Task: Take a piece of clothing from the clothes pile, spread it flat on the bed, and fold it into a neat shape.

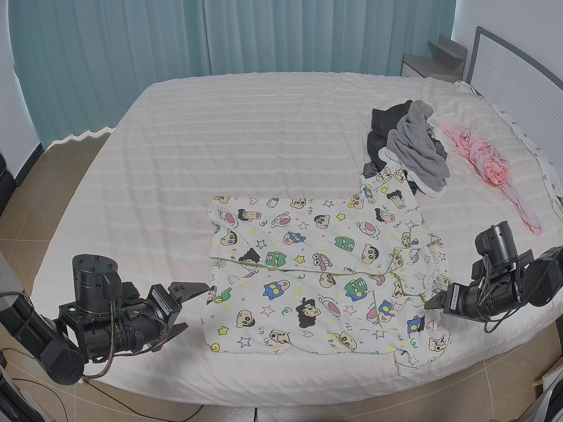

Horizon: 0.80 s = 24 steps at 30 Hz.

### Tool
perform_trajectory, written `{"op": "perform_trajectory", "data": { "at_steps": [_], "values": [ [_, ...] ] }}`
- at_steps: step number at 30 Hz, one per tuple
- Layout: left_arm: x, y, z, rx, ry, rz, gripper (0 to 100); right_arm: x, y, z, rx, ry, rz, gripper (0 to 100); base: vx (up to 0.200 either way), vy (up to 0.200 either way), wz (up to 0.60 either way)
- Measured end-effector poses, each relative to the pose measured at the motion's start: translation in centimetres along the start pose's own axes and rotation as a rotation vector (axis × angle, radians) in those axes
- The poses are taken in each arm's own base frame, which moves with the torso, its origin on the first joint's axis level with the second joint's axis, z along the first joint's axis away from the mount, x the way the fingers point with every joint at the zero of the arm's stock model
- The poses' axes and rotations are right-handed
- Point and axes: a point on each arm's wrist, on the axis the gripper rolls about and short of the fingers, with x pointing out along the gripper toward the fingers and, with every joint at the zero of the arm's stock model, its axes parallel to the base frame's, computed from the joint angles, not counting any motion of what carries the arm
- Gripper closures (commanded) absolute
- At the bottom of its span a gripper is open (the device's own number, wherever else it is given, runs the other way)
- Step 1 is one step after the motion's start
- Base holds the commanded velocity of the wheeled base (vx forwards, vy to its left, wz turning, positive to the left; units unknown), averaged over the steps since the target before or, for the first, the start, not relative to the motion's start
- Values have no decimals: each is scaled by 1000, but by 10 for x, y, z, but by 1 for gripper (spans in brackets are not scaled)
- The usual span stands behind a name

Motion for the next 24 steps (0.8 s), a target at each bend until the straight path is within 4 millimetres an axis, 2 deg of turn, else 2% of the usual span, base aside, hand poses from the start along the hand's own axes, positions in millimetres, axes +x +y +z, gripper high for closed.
{"op": "perform_trajectory", "data": {
  "at_steps": [4,8,17,24],
  "values": [
    [0,0,0,0,0,0,0,-1,-3,4,7,-35,10,0,0,0,0],
    [0,0,0,0,0,0,0,-4,-11,0,-62,-22,5,0,0,0,0],
    [0,0,0,0,1,-1,0,-4,-50,-12,-458,73,73,0,0,0,0],
    [0,0,0,0,0,0,0,12,-73,-18,-606,135,147,0,0,0,0]
  ]
}}
